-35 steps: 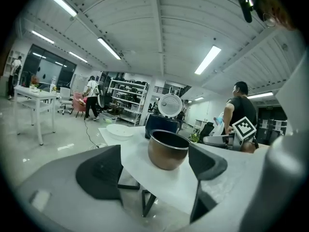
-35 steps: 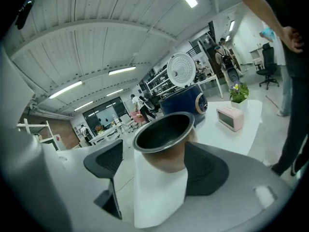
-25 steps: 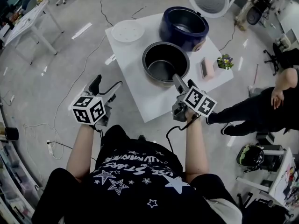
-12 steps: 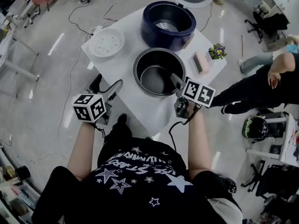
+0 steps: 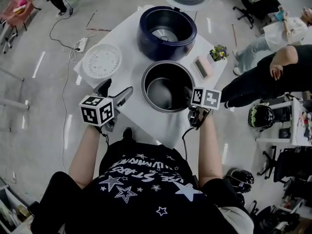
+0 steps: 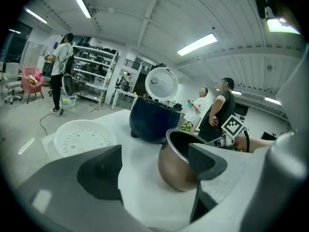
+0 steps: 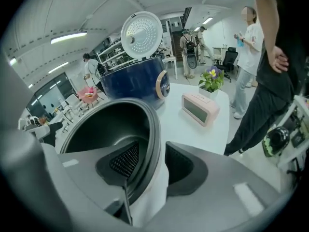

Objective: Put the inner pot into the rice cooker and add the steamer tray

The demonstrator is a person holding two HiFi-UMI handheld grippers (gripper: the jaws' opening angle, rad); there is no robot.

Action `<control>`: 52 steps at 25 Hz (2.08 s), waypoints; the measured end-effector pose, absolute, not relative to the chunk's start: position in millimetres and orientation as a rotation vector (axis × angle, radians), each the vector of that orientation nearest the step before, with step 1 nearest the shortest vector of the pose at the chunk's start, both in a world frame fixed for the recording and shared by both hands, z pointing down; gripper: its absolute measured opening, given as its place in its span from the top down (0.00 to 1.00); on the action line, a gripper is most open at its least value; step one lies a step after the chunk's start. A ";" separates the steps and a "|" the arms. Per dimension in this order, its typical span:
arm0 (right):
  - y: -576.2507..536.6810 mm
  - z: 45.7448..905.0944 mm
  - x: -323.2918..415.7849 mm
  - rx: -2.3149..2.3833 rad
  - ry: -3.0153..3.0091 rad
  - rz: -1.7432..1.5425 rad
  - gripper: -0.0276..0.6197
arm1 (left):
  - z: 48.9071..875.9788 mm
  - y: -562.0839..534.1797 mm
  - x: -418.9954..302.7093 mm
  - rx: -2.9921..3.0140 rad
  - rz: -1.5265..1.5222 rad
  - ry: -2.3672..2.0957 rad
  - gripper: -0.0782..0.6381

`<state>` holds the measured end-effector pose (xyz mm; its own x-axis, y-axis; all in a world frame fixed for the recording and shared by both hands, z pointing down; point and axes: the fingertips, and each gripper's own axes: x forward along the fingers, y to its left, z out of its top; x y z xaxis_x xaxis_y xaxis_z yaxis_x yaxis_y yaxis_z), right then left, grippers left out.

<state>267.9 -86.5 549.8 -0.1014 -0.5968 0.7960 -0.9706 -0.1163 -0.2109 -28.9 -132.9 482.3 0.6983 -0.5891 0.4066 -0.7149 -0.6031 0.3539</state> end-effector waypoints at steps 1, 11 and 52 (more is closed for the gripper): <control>-85.4 551.1 268.6 1.733 -1.692 1.101 0.67 | 484.8 -134.8 -26.8 2.418 0.356 -0.972 0.30; -82.9 553.8 273.0 1.890 -1.501 1.077 0.84 | 494.6 -156.2 -2.5 2.451 0.397 -0.743 0.30; -76.6 485.1 244.5 1.982 -1.571 0.699 0.84 | 524.6 -146.6 64.0 2.326 0.803 -0.792 0.77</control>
